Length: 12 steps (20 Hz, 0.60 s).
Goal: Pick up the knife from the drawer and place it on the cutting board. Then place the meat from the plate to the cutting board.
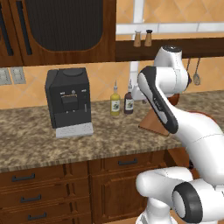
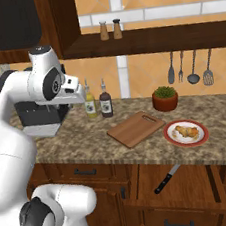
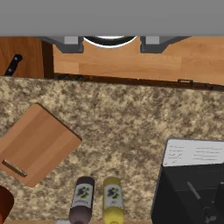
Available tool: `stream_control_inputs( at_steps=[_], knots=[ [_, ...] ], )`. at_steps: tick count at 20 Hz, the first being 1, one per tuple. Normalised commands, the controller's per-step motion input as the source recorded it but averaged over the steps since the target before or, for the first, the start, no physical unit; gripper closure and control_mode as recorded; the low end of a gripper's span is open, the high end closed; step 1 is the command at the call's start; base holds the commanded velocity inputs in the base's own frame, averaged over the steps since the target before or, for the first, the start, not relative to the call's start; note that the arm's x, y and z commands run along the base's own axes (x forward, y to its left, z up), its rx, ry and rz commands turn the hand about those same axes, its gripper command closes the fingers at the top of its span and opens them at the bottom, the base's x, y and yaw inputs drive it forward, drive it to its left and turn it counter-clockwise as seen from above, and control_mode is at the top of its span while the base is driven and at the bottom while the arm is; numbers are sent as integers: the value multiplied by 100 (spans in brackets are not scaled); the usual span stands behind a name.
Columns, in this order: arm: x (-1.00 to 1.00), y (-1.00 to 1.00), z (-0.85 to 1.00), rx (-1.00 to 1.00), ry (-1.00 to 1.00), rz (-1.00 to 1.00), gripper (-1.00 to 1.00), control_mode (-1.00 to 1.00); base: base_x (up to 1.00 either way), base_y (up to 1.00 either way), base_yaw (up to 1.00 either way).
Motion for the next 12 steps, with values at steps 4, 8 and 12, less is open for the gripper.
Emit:
stream_control_inputs(
  at_steps=[4,8,12],
  knots=[
    [-21,-19,-4,7,0,0,-100,-100,0,0,0],
    [-12,-75,-37,-5,10,0,-100,-100,0,0,0],
    [-27,-100,-42,5,12,0,-100,-100,0,0,0]
  ],
)
